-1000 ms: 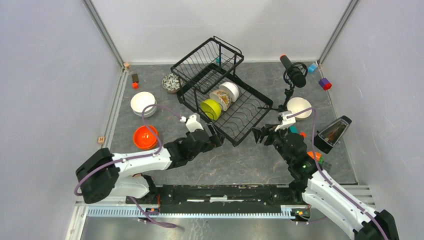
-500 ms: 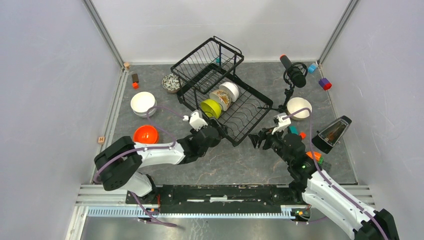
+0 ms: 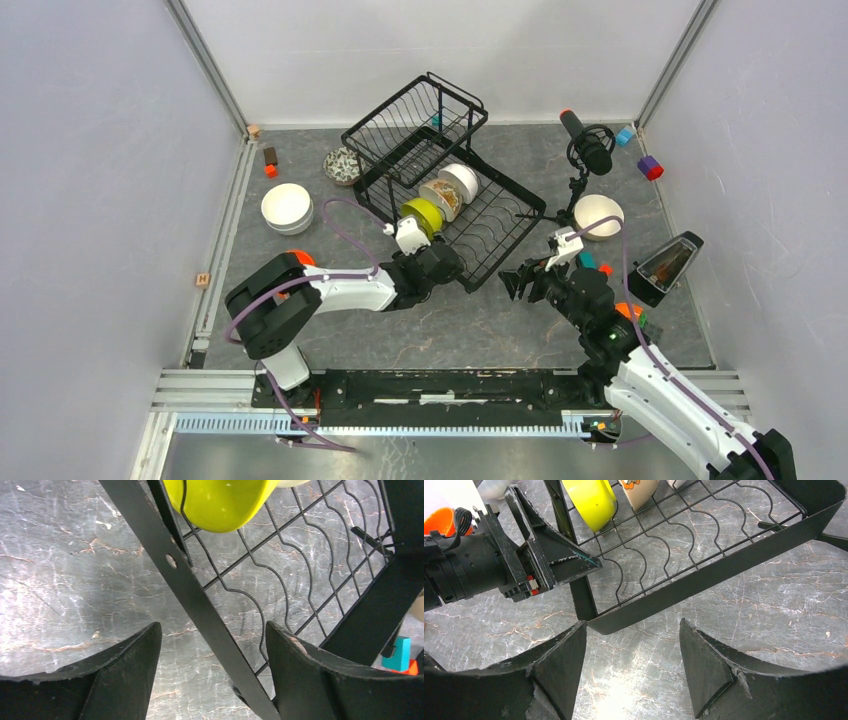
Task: Unload the bowls from the dish rack
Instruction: Adjust the dish rack at the center of the board.
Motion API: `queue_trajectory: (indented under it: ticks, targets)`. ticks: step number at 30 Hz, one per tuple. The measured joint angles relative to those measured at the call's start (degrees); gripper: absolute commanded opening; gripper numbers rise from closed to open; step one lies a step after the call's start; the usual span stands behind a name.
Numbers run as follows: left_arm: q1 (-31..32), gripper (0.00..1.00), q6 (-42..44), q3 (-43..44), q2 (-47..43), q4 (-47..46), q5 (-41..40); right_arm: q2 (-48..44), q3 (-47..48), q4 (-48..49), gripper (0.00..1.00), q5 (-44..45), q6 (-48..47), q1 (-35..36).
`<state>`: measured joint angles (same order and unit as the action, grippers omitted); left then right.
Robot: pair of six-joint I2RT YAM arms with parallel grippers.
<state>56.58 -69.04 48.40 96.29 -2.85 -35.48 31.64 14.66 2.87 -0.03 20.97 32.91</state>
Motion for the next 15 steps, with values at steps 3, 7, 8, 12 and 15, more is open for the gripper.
queue_trajectory:
  ticks: [3,7,8,12,15]
  targets:
    - [-0.31,0.68,0.02,-0.04,0.07,1.11,-0.17,0.37,0.0,0.04,0.73,-0.09,0.0,0.0]
    - [-0.48,0.58,0.09,-0.04,0.02,0.28,-0.42,2.03,0.24,-0.02,0.73,-0.35,-0.02,0.0]
    - [-0.48,0.56,0.35,-0.02,0.02,0.13,-0.44,2.64,0.35,-0.02,0.73,-0.46,-0.02,0.0]
    - [-0.48,0.47,1.57,-0.02,0.02,-0.7,-0.52,2.82,0.35,-0.24,0.74,-0.46,-0.02,0.0]
    - [-0.46,0.44,1.86,-0.07,-0.07,-0.72,-0.87,2.56,0.35,-0.33,0.74,-0.44,-0.09,0.0]
